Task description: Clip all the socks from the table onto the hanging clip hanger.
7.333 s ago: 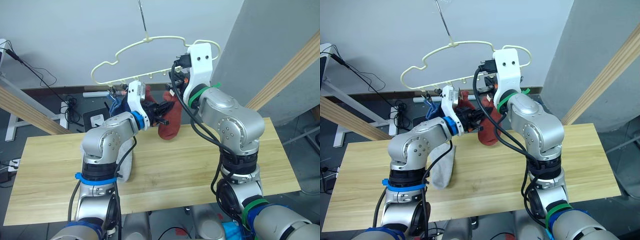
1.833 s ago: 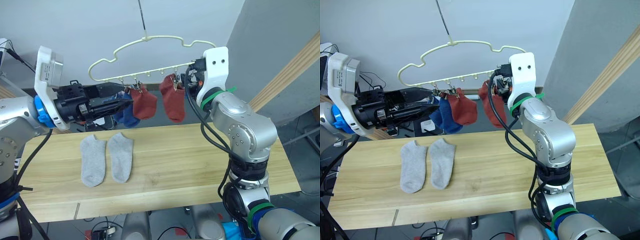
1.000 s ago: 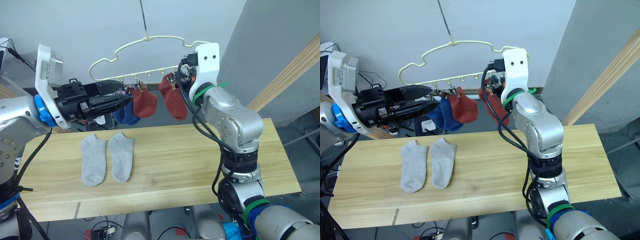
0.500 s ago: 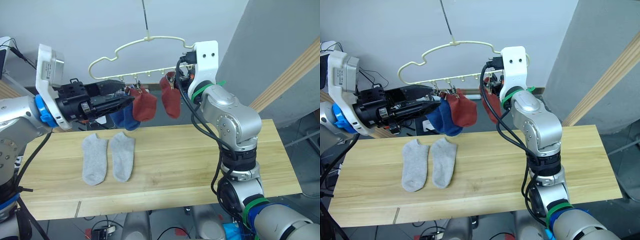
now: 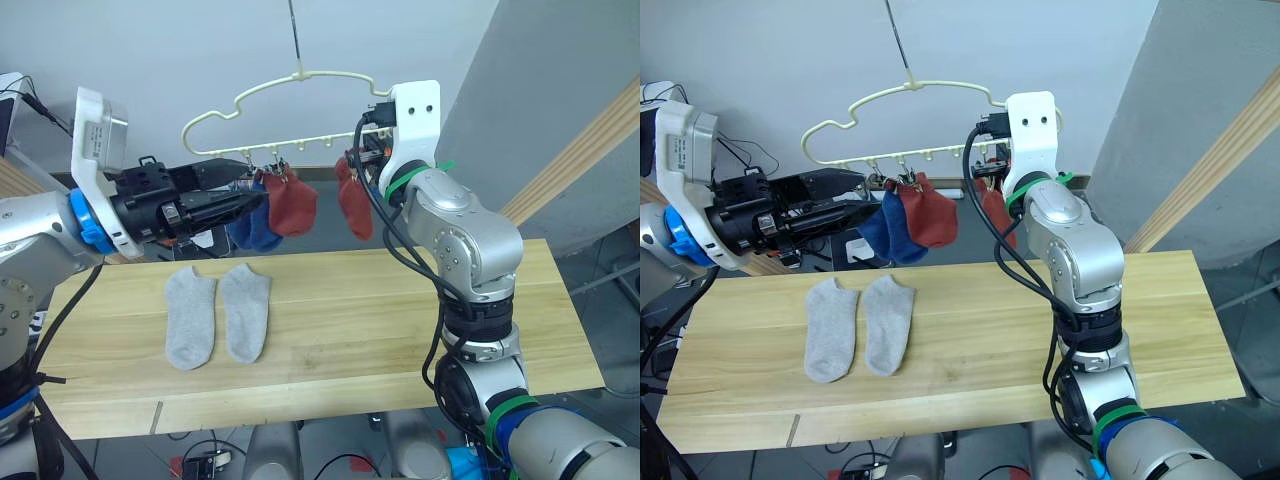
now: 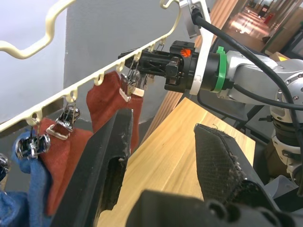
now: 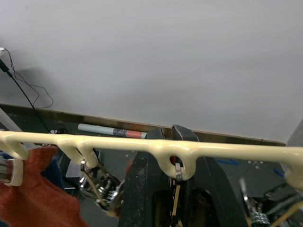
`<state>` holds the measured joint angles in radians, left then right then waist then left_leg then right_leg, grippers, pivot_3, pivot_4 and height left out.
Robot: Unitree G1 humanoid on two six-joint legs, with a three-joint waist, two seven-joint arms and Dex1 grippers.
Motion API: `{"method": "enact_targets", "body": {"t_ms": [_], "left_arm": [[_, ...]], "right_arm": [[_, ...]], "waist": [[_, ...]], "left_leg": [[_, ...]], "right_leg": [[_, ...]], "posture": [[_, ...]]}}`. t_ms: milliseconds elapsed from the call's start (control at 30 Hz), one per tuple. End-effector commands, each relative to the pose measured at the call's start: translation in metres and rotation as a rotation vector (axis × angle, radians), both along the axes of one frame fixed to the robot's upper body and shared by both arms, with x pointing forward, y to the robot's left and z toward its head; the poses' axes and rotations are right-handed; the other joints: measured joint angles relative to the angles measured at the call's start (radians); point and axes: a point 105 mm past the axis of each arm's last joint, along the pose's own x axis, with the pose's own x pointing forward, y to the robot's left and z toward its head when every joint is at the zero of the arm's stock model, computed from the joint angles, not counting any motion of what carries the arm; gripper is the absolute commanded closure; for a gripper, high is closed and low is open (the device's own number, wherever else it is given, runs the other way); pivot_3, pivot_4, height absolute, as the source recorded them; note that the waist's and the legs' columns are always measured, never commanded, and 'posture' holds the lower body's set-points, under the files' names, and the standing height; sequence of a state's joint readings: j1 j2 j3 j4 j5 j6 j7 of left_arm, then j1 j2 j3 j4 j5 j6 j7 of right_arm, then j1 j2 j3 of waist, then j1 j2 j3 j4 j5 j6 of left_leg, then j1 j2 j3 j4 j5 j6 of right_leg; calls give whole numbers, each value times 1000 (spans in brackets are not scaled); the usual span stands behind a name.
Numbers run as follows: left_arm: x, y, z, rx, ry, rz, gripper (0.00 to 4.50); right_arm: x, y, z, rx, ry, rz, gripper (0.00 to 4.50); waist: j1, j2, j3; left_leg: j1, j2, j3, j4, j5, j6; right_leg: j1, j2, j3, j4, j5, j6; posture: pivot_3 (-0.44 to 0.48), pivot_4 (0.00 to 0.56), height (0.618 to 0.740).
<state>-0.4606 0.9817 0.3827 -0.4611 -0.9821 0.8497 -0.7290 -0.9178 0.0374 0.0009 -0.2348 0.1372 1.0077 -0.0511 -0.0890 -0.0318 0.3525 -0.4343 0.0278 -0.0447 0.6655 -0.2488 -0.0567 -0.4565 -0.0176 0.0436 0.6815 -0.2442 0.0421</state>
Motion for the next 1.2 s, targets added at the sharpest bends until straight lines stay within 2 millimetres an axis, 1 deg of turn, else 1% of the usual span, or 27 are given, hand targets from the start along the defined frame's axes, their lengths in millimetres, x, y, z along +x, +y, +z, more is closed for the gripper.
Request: {"method": "enact_targets", "body": {"t_ms": [33, 200, 233, 300, 333, 367, 467, 500, 533, 633, 767, 833, 867, 933, 1200], "left_arm": [[5, 5, -8, 45, 42, 87, 2103], [10, 7, -24, 35, 136, 135, 2103], [13, 9, -31, 43, 146, 157, 1936], [16, 11, -51, 62, 197, 211, 1630], [18, 14, -68, 110, 234, 259, 1316], [19, 17, -78, 146, 256, 289, 1099], [25, 27, -99, 172, 284, 373, 183], [26, 29, -104, 179, 286, 385, 53], [28, 33, -114, 206, 297, 423, 53], [36, 44, -129, 274, 269, 514, 53], [43, 52, -142, 289, 264, 549, 53], [46, 56, -157, 390, 264, 550, 53], [47, 57, -166, 408, 292, 542, 53], [53, 63, -178, 391, 324, 574, 53], [67, 68, -208, 339, 404, 604, 53]], "right_arm": [[-5, -2, 17, 22, -65, -10, 4459], [-5, -1, 18, 22, -70, -12, 4459], [-6, -1, 18, 22, -71, -12, 4485], [-7, -1, 19, 21, -72, -13, 4500], [-7, -1, 19, 20, -74, -13, 4500], [-8, -1, 19, 19, -75, -13, 4500], [-9, -1, 20, 20, -77, -12, 4500], [-9, -1, 20, 20, -77, -11, 4500], [-10, -1, 20, 20, -77, -11, 4500], [-11, -2, 20, 20, -76, -13, 4500], [-12, -2, 20, 21, -73, -17, 4500], [-13, -3, 20, 21, -71, -19, 4500], [-13, -3, 20, 21, -71, -20, 4500], [-13, -4, 20, 21, -70, -23, 4500], [-13, -4, 20, 20, -68, -23, 4500]], "waist": [[0, 0, 0], [0, 0, 0], [0, 0, 0], [-1, 0, 0], [-1, 0, 0], [-1, 0, 0], [0, 0, 0], [0, 0, 0], [0, 0, 0], [0, 0, 0], [0, 0, 0], [-1, 0, 0], [-1, 0, 0], [-1, 0, 0], [-1, 0, 0]], "left_leg": [[0, 0, 0, 0, 0, 0], [0, 0, 0, 0, 0, 0], [0, 0, 0, 0, 0, 0], [0, 0, 0, 0, 0, 0], [0, 0, 0, 0, 0, 0], [0, 0, 0, 0, 0, 0], [0, 0, 0, 0, 0, 0], [0, 0, 0, 0, 0, 0], [0, 0, 0, 0, 0, 0], [0, 0, 0, 0, 0, 0], [0, 0, 0, 0, 0, 0], [0, 0, 0, 0, 0, 1], [0, 0, 0, 0, 0, 1], [0, 0, 0, -1, 0, 1], [0, 0, 0, 0, 0, 1]], "right_leg": [[0, 0, 0, 0, 0, 0], [0, 0, 0, 0, 0, 0], [0, 0, 0, 0, 0, 0], [0, 0, 0, 0, 0, 0], [0, 0, 0, 0, 0, 0], [0, 0, 0, 0, 0, 0], [0, 0, 0, 0, 0, 0], [0, 0, 0, 0, 0, 0], [0, 0, 0, 0, 0, 0], [0, 0, 0, 0, 0, 0], [0, 0, 0, 0, 0, -1], [0, 0, 0, 0, 0, -1], [0, 0, 0, 0, 0, -1], [0, 0, 0, 0, 0, -1], [0, 0, 0, 0, 0, -1]], "posture": [[-107, 316, 740], [-112, 325, 740], [-112, 325, 740], [-115, 329, 740], [-118, 333, 740], [-120, 335, 740], [-123, 338, 740], [-125, 341, 740], [-127, 343, 740], [-133, 347, 740], [-141, 352, 740], [-150, 354, 740], [-150, 354, 740], [-155, 355, 740], [-157, 356, 740]]}}
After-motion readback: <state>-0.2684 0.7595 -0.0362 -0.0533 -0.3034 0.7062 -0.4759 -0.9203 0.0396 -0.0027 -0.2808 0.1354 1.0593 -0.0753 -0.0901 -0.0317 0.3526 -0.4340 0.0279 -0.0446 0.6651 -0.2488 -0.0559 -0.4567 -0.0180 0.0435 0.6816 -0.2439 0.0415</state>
